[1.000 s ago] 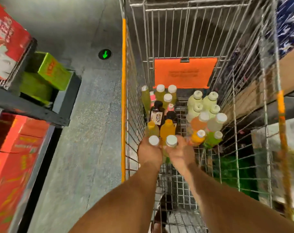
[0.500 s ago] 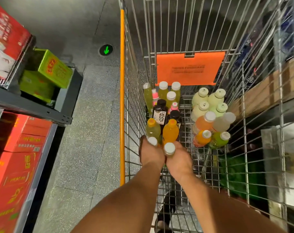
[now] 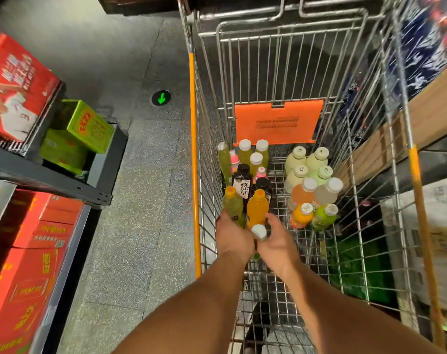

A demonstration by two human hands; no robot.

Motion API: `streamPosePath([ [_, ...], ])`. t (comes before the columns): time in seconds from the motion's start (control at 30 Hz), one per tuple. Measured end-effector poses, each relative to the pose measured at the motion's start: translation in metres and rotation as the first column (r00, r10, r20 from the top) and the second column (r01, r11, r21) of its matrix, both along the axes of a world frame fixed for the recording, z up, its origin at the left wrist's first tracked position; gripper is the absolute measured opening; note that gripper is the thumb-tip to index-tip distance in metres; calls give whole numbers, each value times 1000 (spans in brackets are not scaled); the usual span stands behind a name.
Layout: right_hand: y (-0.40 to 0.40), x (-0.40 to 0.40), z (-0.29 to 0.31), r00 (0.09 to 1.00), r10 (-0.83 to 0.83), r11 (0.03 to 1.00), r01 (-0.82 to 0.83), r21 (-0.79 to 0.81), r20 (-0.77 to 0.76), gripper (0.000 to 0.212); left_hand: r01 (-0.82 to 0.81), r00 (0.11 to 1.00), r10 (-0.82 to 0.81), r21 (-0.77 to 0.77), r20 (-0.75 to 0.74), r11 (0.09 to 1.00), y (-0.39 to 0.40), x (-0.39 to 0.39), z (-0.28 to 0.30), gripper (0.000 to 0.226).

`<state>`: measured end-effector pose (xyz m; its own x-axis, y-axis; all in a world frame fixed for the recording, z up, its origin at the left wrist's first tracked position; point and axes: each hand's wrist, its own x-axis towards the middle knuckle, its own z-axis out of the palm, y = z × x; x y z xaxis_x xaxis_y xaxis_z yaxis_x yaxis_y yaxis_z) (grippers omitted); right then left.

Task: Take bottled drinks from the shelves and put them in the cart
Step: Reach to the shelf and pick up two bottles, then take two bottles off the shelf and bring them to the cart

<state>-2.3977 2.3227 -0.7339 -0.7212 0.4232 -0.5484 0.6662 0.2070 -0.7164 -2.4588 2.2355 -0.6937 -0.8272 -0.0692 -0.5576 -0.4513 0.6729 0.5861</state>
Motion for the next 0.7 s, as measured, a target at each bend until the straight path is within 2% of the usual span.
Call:
streamPosePath([
  [0.07,2,1,8,1000,-3,1000,3,-14,10,72,53,999,-53,-16,-14,998,0,1,10,46],
  [0.17,2,5,21,998,52,994,-54,92,30,73,95,995,-95,-24,-32,995,-2,2,23,42],
  [0.27,1,13,37,998,52,993,-54,109,20,76,169,984,-173,-65,-51,983,-7,4,36,42],
  [0.33,3,16,54,998,48,990,-52,128,37,69,237,967,-242,-71,-77,969,-10,2,49,47],
  [0.4,9,16,79,999,-2,987,-5,163,49,52,328,936,-333,-62,-116,943,-10,-4,66,53],
  [0.47,15,16,109,998,-60,969,50,243,34,38,445,876,-455,-99,-158,890,-8,-11,87,58],
  [0.53,18,19,144,994,-105,951,106,292,-20,27,562,778,-594,-194,-205,804,-5,-20,112,51],
  [0.63,16,29,198,981,-181,898,192,395,-66,32,670,612,-744,-323,-269,668,-5,-32,159,45],
  [0.7,6,40,238,954,-273,839,298,455,-122,37,707,539,-781,-335,-317,623,-10,-37,194,48],
])
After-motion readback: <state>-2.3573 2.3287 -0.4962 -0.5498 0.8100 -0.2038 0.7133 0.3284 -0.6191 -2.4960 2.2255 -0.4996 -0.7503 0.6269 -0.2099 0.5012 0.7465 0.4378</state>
